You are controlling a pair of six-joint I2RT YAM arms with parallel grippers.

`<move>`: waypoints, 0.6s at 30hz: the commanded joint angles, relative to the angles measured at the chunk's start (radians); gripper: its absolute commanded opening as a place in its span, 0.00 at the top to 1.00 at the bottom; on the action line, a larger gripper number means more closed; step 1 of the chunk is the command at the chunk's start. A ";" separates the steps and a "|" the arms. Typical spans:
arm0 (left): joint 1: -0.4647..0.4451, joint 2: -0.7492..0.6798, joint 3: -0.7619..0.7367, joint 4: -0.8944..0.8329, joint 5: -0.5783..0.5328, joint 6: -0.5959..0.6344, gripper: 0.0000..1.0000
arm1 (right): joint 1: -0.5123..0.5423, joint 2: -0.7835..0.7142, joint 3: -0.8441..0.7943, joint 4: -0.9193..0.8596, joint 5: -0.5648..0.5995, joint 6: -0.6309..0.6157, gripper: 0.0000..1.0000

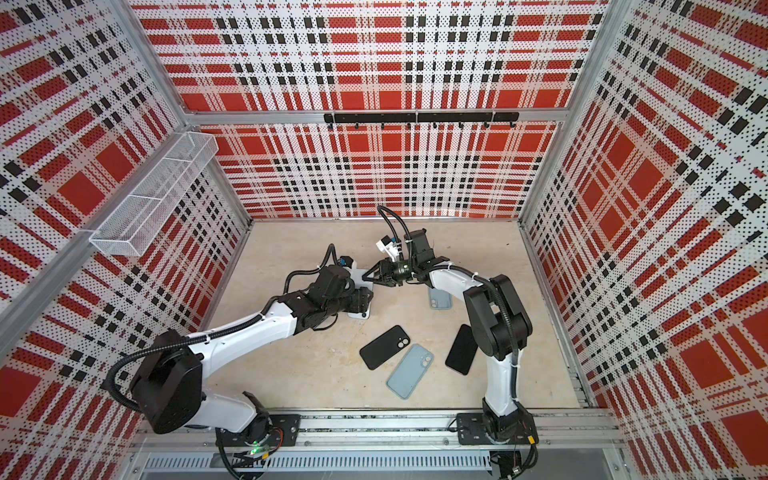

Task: Put the phone into the phone case

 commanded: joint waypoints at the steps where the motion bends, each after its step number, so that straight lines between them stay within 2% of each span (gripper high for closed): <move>1: -0.005 0.014 0.062 0.052 0.020 0.013 0.37 | 0.004 0.011 0.002 0.077 -0.022 0.008 0.78; 7: -0.001 0.042 0.090 0.049 0.048 0.013 0.36 | -0.004 0.019 -0.019 0.174 -0.042 0.073 0.91; 10: 0.003 0.035 0.102 0.038 0.061 0.013 0.29 | -0.021 -0.003 -0.035 0.204 -0.020 0.082 0.97; 14: 0.013 -0.004 0.109 -0.003 0.083 0.025 0.15 | -0.047 -0.069 -0.033 0.127 0.061 -0.004 1.00; 18: 0.035 -0.066 0.111 -0.075 0.118 0.043 0.04 | -0.055 -0.151 -0.001 -0.039 0.215 -0.160 1.00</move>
